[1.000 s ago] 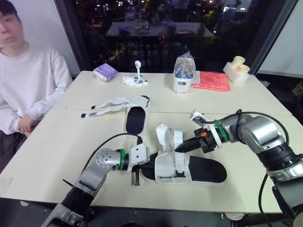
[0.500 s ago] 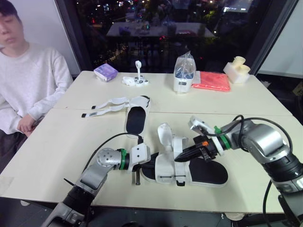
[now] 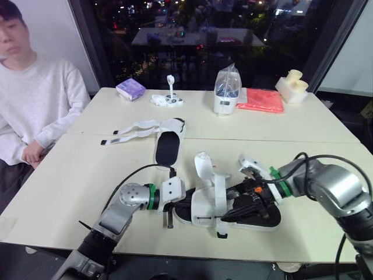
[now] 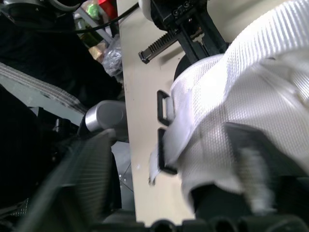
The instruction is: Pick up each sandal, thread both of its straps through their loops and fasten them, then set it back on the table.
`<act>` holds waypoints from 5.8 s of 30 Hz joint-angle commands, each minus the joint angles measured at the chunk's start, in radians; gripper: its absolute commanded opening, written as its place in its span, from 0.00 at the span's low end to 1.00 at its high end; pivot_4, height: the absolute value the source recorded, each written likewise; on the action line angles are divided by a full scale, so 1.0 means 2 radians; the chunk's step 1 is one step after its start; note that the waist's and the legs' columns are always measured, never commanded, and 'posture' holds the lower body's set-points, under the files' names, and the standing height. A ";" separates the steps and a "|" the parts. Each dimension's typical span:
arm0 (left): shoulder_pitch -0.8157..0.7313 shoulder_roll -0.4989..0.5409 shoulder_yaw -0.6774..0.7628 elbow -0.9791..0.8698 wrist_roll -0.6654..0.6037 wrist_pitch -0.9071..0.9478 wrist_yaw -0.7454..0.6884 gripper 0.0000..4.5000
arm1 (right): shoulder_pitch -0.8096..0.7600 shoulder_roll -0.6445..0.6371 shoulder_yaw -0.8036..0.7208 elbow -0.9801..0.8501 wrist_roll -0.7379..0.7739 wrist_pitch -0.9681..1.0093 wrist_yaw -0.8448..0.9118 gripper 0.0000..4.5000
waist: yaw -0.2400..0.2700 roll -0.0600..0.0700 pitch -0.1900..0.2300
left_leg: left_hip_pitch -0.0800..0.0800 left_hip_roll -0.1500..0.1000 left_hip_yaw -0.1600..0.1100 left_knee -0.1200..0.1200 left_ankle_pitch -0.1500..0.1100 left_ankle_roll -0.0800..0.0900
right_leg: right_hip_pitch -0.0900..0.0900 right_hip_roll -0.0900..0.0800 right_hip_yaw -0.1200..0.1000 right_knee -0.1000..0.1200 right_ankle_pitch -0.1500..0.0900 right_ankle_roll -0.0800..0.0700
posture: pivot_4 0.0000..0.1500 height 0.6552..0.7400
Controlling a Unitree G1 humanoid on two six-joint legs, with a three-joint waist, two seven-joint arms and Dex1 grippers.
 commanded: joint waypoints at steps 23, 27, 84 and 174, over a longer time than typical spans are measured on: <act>-0.006 -0.008 -0.029 0.029 0.014 -0.016 -0.014 0.00 | 0.209 0.121 -0.177 -0.082 0.184 0.146 -0.239 1.00 | -0.001 0.000 0.000 | 0.001 0.000 -0.001 0.000 0.000 0.001 | 0.001 0.000 0.000 -0.001 0.000 0.000 | 1.00 1.00; -0.007 -0.009 -0.028 0.029 0.014 -0.015 -0.014 0.00 | 0.203 0.147 -0.168 -0.083 0.197 0.152 -0.269 1.00 | -0.001 0.000 0.000 | 0.001 0.000 -0.001 0.000 0.000 0.001 | 0.001 0.000 0.000 -0.001 0.000 0.000 | 1.00 1.00; -0.004 0.013 -0.091 0.037 0.086 -0.035 -0.016 0.00 | 0.205 -0.084 -0.203 -0.126 0.467 0.121 -0.279 0.01 | 0.001 0.000 -0.002 | 0.004 0.000 -0.001 0.000 -0.005 0.007 | 0.005 0.000 0.000 -0.008 0.001 0.001 | 1.00 1.00; -0.015 0.033 -0.127 0.057 0.107 -0.077 -0.061 0.00 | -0.131 0.111 0.056 0.287 -0.064 -0.042 -0.027 0.99 | -0.004 0.001 -0.003 | 0.003 0.000 0.000 -0.001 -0.003 0.003 | 0.004 0.000 -0.001 -0.007 0.002 0.001 | 1.00 1.00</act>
